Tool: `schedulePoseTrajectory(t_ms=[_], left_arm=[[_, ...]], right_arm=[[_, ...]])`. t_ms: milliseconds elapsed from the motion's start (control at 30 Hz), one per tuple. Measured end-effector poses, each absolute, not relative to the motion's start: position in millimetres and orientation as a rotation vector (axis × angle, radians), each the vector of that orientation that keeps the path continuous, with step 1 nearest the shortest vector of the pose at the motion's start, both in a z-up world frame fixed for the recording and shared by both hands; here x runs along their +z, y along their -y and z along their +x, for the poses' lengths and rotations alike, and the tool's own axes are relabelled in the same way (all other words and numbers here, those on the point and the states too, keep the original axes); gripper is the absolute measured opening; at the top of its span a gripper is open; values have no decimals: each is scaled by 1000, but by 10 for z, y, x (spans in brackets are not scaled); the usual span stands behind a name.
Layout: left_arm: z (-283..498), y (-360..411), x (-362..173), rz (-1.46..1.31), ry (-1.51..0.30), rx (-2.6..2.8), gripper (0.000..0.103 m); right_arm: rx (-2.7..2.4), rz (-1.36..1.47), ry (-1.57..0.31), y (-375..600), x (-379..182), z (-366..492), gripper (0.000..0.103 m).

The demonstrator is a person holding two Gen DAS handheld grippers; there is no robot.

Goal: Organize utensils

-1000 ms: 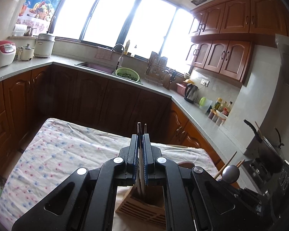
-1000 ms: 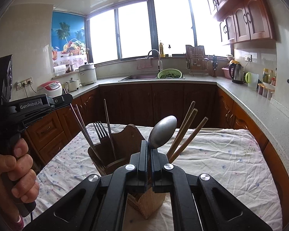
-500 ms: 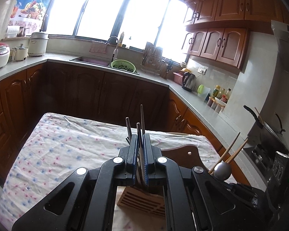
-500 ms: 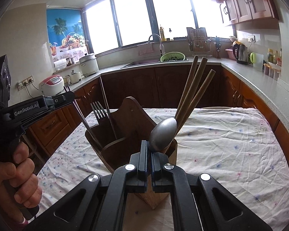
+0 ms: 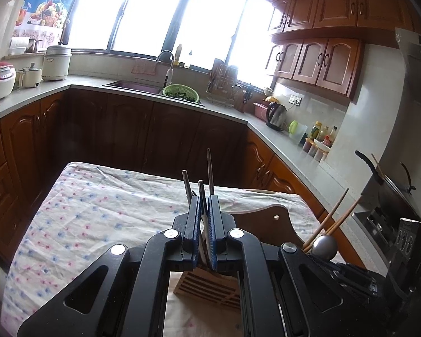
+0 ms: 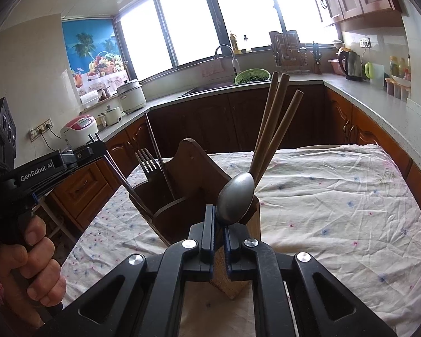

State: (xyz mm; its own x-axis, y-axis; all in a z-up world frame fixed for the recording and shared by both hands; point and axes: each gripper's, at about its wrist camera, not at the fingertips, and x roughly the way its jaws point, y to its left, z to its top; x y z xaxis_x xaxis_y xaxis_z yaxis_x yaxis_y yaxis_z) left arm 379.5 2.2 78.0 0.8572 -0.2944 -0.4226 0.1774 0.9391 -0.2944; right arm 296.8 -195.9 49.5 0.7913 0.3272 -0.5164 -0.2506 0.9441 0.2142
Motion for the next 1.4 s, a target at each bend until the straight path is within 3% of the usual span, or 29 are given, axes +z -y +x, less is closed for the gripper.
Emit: schedulePoseTrajectory(t_ms=[267, 400, 600, 667, 767, 833, 1100, 1400], left_arm=[[3776, -30, 751, -245, -500, -244, 10], [3765, -60, 724, -254, -511, -236, 20], [3679, -94, 722, -259, -505, -223, 46], [3621, -123, 731, -266, -493, -206, 63], [3538, -157, 736, -269, -478, -191, 80], [3490, -185, 725, -267, -478, -182, 86], [3338, -335, 624, -301, -519, -167, 94], [3010, -497, 435, -336, -578, -157, 95]], right_arm=[[290, 123, -567, 1953, 525, 2889, 14], [282, 135, -559, 1993, 532, 2849, 35], [267, 142, -544, 2049, 549, 2777, 45], [264, 147, -547, 2068, 538, 2764, 48], [262, 163, -547, 2109, 521, 2735, 58], [263, 172, -544, 2132, 509, 2710, 71], [265, 195, -516, 2190, 512, 2555, 90], [269, 233, -501, 2254, 486, 2332, 94]])
